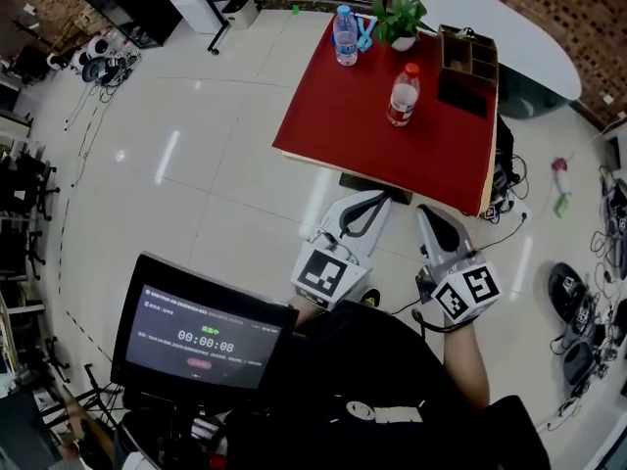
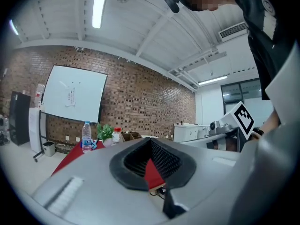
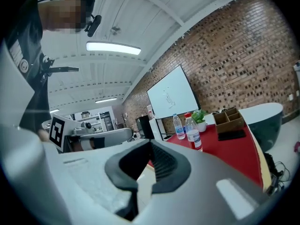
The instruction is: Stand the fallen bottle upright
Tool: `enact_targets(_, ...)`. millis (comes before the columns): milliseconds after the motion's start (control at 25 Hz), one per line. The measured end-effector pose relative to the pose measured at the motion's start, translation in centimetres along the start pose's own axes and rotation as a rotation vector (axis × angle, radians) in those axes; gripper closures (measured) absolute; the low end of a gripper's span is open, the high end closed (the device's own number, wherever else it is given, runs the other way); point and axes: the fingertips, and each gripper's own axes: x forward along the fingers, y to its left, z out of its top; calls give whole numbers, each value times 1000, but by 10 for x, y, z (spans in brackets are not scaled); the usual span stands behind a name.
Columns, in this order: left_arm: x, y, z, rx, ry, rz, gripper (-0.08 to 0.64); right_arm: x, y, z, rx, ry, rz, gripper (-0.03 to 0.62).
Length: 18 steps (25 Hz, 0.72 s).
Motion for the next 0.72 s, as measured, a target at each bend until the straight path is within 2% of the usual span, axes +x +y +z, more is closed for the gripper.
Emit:
enact_targets(200, -35, -51, -6, 31, 18, 25, 560, -52, 28, -18, 10, -10, 27, 589)
enact_targets(360, -51, -75, 6, 53, 4, 15, 560, -77, 48, -8, 9, -35, 20, 589)
enact_targets(560, -65, -87, 23, 42, -34, -41, 560, -92, 68, 24, -21, -101, -16, 589)
enact_targets(720, -83, -76, 23, 14, -56, -62, 560, -79, 79, 10, -23, -83, -83, 589)
